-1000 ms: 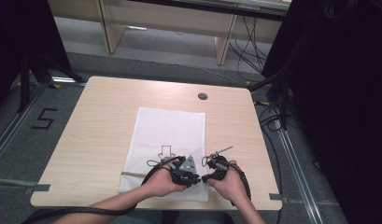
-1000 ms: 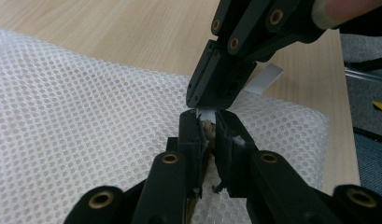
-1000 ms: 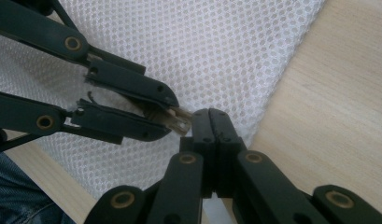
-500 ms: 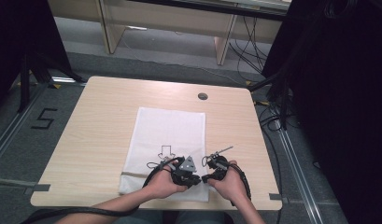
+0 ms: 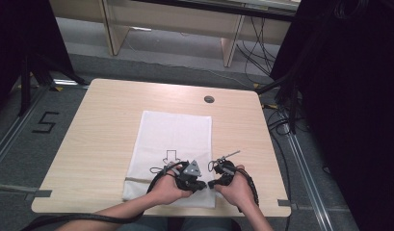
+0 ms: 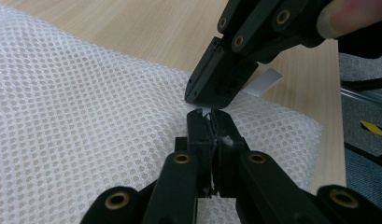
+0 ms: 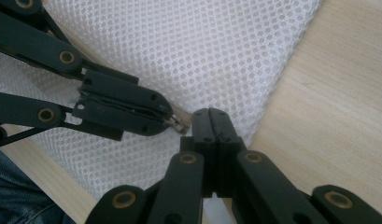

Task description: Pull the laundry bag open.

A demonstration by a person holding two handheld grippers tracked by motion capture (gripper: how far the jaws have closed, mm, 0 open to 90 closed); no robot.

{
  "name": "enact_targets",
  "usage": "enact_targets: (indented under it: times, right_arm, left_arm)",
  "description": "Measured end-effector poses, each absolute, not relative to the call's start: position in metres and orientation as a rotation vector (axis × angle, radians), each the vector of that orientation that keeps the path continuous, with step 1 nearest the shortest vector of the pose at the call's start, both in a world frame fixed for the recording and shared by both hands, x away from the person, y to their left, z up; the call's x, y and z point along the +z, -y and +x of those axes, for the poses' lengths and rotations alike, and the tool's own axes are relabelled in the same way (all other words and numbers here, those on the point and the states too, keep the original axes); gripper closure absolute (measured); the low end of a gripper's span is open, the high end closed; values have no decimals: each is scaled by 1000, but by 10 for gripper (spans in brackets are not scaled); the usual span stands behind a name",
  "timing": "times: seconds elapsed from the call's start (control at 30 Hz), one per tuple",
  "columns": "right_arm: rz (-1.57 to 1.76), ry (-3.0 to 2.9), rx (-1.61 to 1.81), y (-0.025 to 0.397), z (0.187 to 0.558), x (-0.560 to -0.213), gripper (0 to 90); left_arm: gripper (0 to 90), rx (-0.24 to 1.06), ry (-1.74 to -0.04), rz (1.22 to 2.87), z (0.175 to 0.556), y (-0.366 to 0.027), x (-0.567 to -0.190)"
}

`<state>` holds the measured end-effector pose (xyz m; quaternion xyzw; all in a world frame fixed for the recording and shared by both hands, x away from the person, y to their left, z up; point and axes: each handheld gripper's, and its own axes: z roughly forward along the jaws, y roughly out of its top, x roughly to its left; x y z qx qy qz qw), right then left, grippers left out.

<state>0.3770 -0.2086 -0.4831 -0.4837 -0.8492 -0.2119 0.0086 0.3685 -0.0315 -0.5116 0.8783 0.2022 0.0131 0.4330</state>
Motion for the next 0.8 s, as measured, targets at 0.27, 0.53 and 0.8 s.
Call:
enact_targets:
  times: [0.27,0.53,0.8]
  right_arm:
    - [-1515,2647,-671,209,377,-484,900]
    - [-1511,2651,-667,209,377,-483,900]
    - [-1511,2652,-660,209,377,-483,900]
  left_arm:
    - [873,38,-503,2195,368,30,-511]
    - [873,51,-480,2196,368,25,-508]
    - [873,56,-479,2201,367,25,-507]
